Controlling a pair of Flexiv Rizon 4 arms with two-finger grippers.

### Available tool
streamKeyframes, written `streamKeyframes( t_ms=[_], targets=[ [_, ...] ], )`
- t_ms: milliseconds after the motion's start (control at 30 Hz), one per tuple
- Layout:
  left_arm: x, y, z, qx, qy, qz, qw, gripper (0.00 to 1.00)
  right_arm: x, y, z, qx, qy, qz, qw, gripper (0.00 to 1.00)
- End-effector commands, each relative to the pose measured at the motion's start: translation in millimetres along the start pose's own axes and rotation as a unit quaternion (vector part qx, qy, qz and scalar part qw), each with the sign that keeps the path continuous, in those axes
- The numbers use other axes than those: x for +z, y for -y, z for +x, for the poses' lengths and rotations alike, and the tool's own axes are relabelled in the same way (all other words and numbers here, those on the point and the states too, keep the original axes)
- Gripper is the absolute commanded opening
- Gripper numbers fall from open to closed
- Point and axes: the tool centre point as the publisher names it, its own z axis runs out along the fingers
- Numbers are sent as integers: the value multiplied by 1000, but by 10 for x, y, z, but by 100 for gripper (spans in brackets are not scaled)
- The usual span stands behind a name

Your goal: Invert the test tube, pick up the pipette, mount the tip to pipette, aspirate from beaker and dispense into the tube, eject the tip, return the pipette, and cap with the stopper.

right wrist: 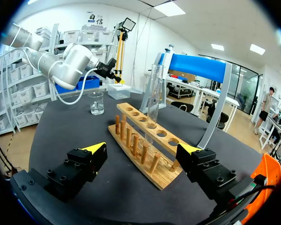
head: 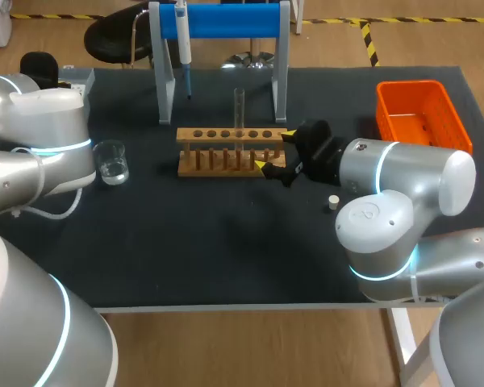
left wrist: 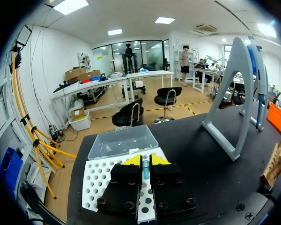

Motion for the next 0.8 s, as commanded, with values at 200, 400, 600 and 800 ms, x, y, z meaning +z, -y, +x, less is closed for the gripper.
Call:
streamKeyframes(
  t_ms=[200,400,600,800],
  targets=[
    [-42,79,-5,4,6,0,1000,0,-4,-3,1,0,0,1,1000,100],
    [-83,129,-25,9,11,3,1000,0,-4,-3,1,0,0,1,1000,100],
    [-113,163,-32,10,17,7,1000,0,-4,-3,1,0,0,1,1000,100],
    [-133,208,-33,14,22,12,1000,0,-4,-3,1,0,0,1,1000,100]
  ],
)
